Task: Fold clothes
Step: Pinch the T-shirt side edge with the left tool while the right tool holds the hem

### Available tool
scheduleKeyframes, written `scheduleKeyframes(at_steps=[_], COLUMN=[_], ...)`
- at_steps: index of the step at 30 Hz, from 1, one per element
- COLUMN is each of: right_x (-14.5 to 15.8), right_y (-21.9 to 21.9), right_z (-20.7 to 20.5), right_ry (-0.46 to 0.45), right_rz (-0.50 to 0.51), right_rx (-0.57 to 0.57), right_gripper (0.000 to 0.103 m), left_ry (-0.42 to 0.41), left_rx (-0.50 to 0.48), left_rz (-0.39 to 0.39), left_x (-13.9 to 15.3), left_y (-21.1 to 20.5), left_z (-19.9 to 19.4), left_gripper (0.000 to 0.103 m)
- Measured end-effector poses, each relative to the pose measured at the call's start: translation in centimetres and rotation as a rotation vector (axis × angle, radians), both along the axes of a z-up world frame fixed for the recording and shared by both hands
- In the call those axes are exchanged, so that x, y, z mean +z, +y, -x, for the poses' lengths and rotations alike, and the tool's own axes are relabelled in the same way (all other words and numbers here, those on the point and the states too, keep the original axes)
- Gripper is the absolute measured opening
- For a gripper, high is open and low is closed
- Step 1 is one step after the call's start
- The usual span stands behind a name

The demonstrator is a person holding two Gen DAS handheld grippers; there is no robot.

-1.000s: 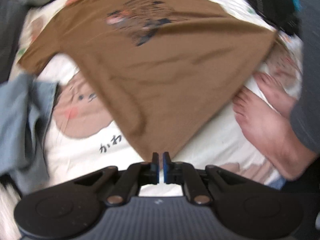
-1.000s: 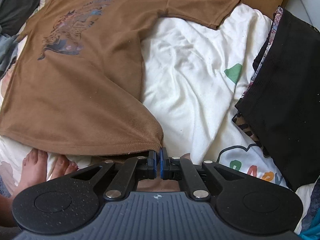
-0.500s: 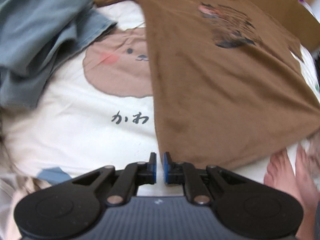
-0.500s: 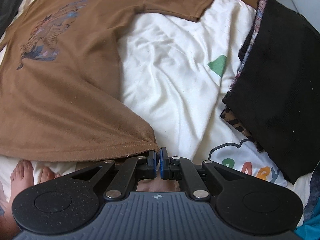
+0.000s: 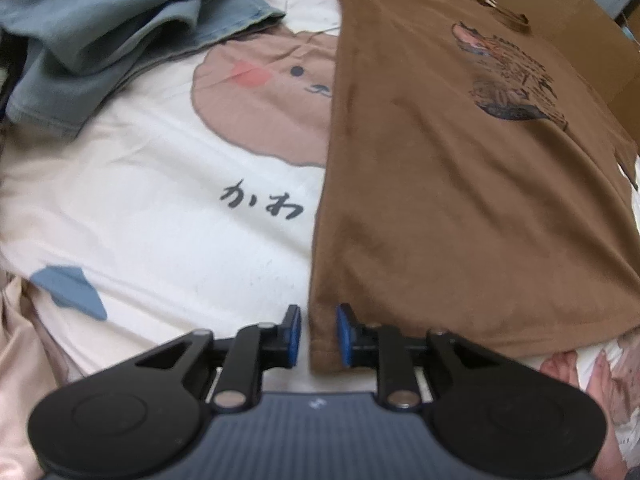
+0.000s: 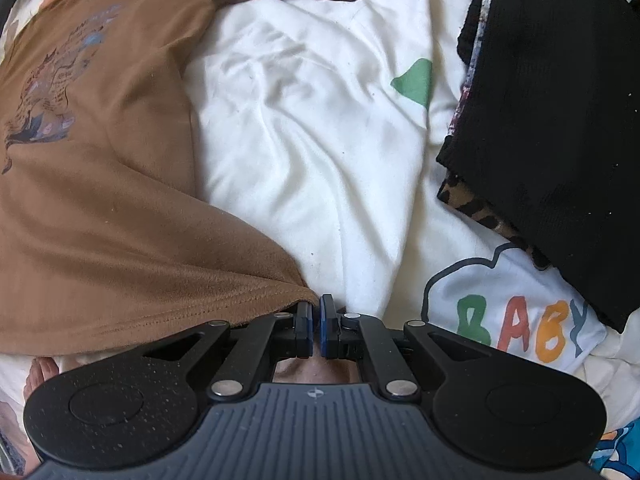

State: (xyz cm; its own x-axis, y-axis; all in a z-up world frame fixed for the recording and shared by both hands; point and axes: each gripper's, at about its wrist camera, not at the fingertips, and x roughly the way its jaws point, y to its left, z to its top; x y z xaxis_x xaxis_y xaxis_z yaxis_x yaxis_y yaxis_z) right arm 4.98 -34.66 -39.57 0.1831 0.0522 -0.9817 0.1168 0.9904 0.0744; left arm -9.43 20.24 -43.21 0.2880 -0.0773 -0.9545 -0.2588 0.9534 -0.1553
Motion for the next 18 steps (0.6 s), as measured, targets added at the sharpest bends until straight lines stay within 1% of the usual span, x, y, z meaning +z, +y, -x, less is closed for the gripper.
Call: scheduleKeyframes(at_steps=[4, 14, 16, 18], right_x=[0.0, -0.3, -0.5, -0.6], right_y=[0.0, -0.6, -0.6, -0.8], right_z=[0.0, 0.0, 0.1, 0.1], right_ry=[0.003, 0.006, 0.008, 0.009], right_rz=[0.002, -0.003, -0.005, -0.006], right_rx=[0.006, 0.008, 0.007, 0.008], right_gripper=[0.001, 0.001, 0.001, 0.001], left_ry=[0.007, 0.001, 0.003, 0.001], left_rx=[0.025, 0.136, 0.153, 0.159], left_rz=[0.022, 0.078, 0.077, 0.062], left_x=[-0.6, -1.1, -1.1, -1.0], left_y=[0.2, 0.4, 0.2, -0.1], left_z=[0.4, 1.6, 1.6, 1.6], left_gripper=[0.024, 0.024, 0.023, 0.020])
